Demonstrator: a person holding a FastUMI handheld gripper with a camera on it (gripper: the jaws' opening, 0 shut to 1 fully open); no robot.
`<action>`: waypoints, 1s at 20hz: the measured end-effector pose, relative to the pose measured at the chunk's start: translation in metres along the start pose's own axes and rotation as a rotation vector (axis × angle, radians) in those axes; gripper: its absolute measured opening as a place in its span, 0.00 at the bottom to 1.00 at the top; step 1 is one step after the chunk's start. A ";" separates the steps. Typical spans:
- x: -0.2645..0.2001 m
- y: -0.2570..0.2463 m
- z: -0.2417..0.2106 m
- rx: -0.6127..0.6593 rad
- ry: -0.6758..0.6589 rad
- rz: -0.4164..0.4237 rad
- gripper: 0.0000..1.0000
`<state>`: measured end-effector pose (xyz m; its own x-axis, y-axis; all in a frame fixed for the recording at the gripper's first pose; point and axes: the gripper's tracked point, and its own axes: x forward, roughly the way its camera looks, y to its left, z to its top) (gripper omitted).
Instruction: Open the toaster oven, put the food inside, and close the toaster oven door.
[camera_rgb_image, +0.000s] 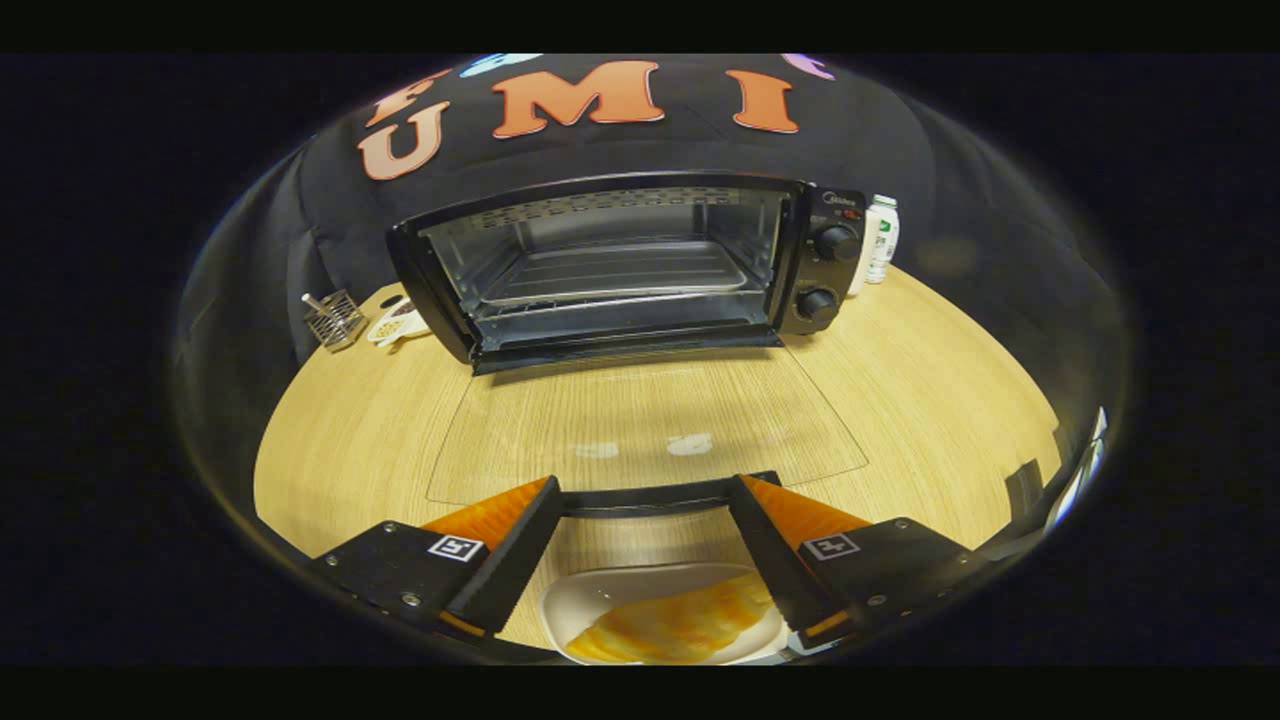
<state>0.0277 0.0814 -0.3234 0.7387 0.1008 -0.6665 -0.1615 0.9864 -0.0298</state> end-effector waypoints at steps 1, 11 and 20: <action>-0.003 -0.001 0.001 0.014 -0.002 -0.012 1.00; -0.079 -0.024 -0.017 0.108 -0.025 -0.144 0.99; -0.098 -0.014 -0.086 0.212 0.088 -0.201 0.99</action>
<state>-0.0984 0.0462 -0.3212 0.6813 -0.1016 -0.7249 0.1289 0.9915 -0.0178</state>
